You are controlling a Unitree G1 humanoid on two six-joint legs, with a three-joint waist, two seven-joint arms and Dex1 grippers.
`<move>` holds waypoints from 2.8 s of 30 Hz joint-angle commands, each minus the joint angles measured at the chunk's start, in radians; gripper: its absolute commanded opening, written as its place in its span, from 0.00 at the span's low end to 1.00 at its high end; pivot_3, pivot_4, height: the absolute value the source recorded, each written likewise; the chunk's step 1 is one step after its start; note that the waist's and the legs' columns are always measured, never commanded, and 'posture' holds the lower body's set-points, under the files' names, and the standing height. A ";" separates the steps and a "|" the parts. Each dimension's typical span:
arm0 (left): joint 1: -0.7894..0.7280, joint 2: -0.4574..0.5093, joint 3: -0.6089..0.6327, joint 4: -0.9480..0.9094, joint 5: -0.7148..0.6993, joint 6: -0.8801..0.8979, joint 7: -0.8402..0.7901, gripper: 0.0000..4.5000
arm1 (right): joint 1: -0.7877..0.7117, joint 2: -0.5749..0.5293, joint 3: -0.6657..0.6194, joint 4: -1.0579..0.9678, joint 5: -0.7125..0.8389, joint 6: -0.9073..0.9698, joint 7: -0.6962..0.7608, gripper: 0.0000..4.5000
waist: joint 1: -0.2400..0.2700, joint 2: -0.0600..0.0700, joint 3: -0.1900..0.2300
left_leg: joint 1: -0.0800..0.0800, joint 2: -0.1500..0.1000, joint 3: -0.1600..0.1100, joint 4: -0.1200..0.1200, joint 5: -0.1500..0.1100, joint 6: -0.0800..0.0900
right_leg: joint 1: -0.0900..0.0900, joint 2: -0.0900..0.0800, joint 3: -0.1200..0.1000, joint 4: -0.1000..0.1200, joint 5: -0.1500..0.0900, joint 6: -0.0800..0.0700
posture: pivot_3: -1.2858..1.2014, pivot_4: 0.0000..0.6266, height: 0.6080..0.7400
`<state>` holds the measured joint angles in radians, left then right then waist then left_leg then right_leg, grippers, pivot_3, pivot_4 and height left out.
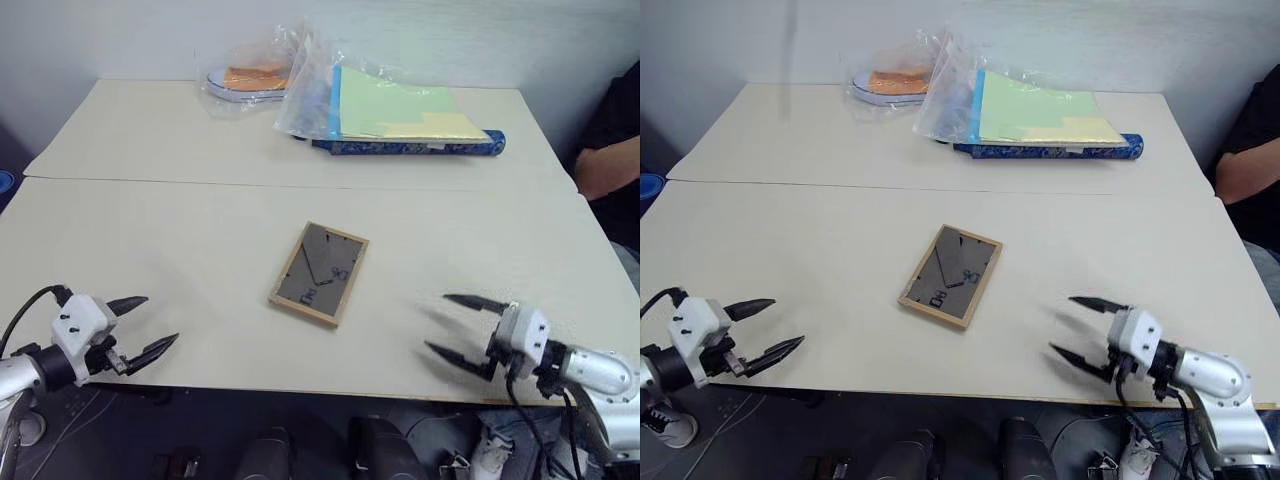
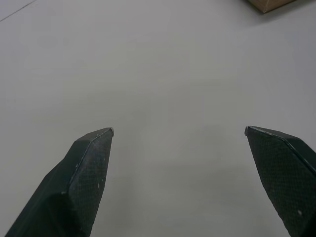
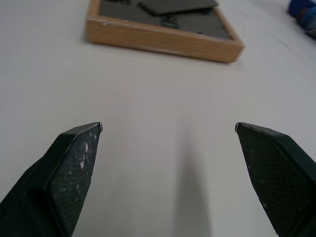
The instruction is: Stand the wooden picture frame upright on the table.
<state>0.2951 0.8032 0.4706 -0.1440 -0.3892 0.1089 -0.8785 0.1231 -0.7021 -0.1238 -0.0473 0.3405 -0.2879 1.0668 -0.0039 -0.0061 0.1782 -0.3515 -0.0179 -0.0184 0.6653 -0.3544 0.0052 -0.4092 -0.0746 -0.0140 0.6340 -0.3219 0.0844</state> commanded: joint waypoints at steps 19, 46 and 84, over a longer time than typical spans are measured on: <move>-0.699 -0.197 -0.548 0.169 0.191 0.229 0.137 0.07 | -0.331 0.153 0.251 0.031 -0.170 0.198 -0.144 0.00 | -0.005 -0.001 0.000 | -0.002 -0.003 0.001 0.004 0.001 -0.001 | -0.003 0.001 -0.003 0.006 0.001 0.002 | 0.52 0.24 1.00; -0.614 -0.189 -0.272 -0.037 -0.231 1.061 0.117 0.39 | -0.373 0.075 0.222 -0.029 -0.125 0.346 -0.084 0.00 | 0.002 -0.001 0.000 | -0.005 -0.002 -0.002 0.013 0.000 -0.001 | -0.003 0.000 -0.004 0.009 0.001 0.002 | 0.52 0.24 1.00; -0.946 -0.370 -0.341 0.368 -0.752 1.506 0.689 0.45 | -0.351 0.081 0.230 -0.152 -0.124 0.539 -0.135 0.00 | 0.021 -0.001 -0.001 | -0.006 -0.006 -0.006 0.017 0.000 -0.001 | -0.002 -0.002 -0.006 0.010 0.001 0.002 | 0.52 0.24 1.00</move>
<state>-0.6694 0.4315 0.1278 0.2532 -1.1590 1.5976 -0.2071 -0.2336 -0.6042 0.1607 -0.1522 0.1689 0.2175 0.9338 0.0172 -0.0067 0.1771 -0.3572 -0.0239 -0.0242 0.6827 -0.3544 0.0040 -0.4112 -0.0770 -0.0201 0.6435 -0.3206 0.0869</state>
